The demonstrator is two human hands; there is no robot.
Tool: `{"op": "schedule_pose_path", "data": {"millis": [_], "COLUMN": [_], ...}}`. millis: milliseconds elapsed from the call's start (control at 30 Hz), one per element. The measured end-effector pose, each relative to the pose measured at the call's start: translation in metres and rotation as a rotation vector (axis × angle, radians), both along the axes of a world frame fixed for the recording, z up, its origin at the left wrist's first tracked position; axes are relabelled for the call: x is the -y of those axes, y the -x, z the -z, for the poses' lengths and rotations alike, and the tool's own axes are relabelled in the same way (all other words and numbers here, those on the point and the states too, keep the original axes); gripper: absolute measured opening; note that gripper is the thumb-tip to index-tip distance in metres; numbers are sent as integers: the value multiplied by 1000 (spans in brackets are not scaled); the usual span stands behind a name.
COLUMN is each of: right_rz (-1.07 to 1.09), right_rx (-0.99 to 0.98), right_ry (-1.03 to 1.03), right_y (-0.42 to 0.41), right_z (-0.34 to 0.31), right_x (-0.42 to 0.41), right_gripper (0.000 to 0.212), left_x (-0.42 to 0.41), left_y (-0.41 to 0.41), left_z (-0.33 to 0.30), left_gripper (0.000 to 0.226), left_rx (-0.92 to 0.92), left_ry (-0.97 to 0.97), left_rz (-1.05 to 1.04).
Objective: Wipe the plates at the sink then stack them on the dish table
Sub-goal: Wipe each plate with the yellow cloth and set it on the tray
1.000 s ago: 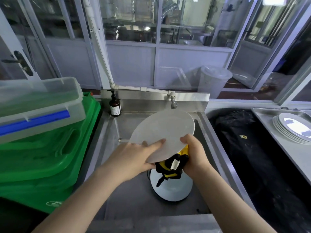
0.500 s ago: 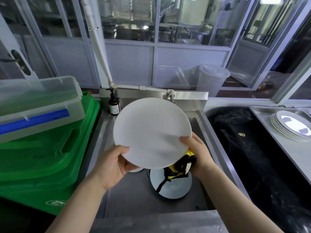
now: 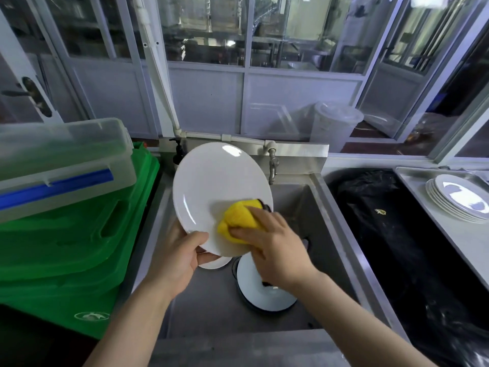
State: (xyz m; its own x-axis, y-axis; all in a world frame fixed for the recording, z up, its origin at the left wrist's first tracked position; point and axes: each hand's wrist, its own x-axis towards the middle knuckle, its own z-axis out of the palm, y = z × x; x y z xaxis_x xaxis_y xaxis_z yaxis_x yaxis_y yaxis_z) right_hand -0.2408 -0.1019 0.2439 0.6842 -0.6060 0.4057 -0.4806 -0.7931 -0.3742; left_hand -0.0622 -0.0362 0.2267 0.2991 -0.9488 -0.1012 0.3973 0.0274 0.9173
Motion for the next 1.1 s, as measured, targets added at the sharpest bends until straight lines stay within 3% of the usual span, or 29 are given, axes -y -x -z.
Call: {"op": "schedule_pose_path", "data": {"millis": [200, 300, 667, 900, 1000, 1100], "right_rz": [-100, -91, 301, -7, 189, 381], "right_rx": [2, -24, -15, -35, -12, -112], "right_ry": [144, 161, 6, 33, -3, -72], "right_y": [-25, -31, -13, -17, -3, 18], "right_z": [-19, -28, -20, -12, -3, 9], "right_x": [-9, 2, 51, 22, 37, 50], "right_gripper": [32, 37, 56, 46, 52, 60], "left_x": [-7, -8, -8, 0, 0, 2], "left_y": [13, 18, 22, 22, 20, 19], "left_z": [7, 8, 14, 21, 24, 24], "left_gripper": [51, 47, 46, 43, 42, 41], "left_rx": [81, 112, 182, 168, 146, 72], "left_ry": [-54, -78, -130, -136, -116, -77], "left_rz": [133, 153, 198, 186, 172, 85]}}
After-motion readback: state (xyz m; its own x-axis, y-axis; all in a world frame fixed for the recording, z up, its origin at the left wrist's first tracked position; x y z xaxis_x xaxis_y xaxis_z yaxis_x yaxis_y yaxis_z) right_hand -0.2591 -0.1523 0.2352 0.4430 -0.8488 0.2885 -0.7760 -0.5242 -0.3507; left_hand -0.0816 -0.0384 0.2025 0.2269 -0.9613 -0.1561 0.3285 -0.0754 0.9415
